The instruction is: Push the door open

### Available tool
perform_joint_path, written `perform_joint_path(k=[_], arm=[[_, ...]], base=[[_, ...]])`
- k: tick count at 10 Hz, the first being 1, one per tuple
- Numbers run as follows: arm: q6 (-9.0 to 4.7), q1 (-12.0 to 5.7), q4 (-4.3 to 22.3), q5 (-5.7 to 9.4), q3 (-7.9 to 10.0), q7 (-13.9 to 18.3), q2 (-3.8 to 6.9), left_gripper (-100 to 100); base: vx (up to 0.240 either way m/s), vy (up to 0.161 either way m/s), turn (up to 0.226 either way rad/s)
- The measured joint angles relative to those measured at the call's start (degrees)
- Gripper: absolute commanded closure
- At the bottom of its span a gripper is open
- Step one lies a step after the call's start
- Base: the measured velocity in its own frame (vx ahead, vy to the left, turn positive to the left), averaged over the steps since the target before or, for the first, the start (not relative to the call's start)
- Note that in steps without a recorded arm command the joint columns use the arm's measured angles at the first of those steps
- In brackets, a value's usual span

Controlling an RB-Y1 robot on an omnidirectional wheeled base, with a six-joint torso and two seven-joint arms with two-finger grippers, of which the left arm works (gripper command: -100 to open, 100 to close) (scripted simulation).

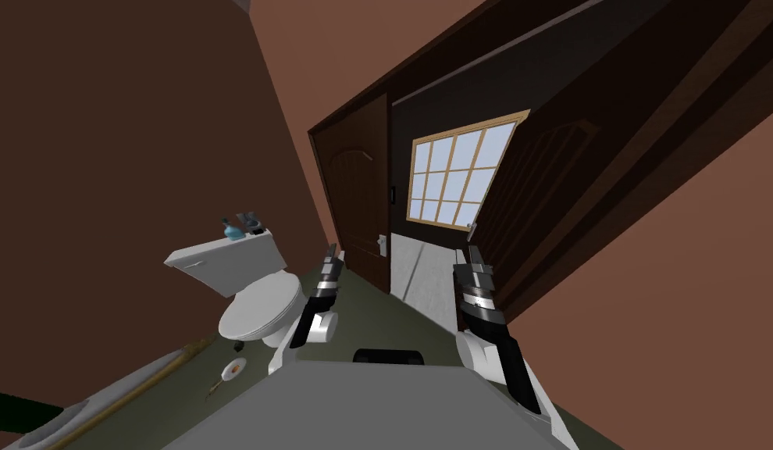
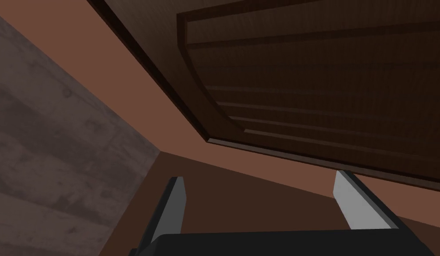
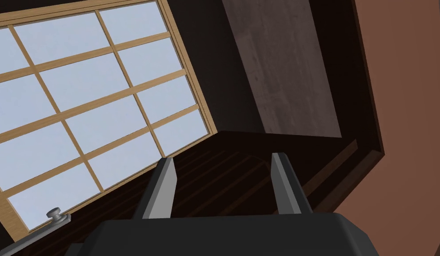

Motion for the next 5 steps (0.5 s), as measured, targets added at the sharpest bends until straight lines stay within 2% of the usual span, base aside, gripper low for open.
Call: perform_joint_path(k=[1, 2, 4, 5], arm=[[0.59, -1.14, 1.87, -0.03, -0.45, 0.41, 0.24, -100], [1.1, -1.34, 3.26, -0.32, -1.52, 0.53, 0.04, -100], [1.52, -2.43, 6.08, -0.53, -2.36, 0.69, 0.0, -100], [2.01, -3.17, 7.67, -0.5, -2.79, 1.12, 0.39, -100]], base=[[0.06, 0.125, -0.125], [0.047, 0.07, -0.051], [0.069, 0.058, -0.109], [0.086, 0.099, -0.131]])
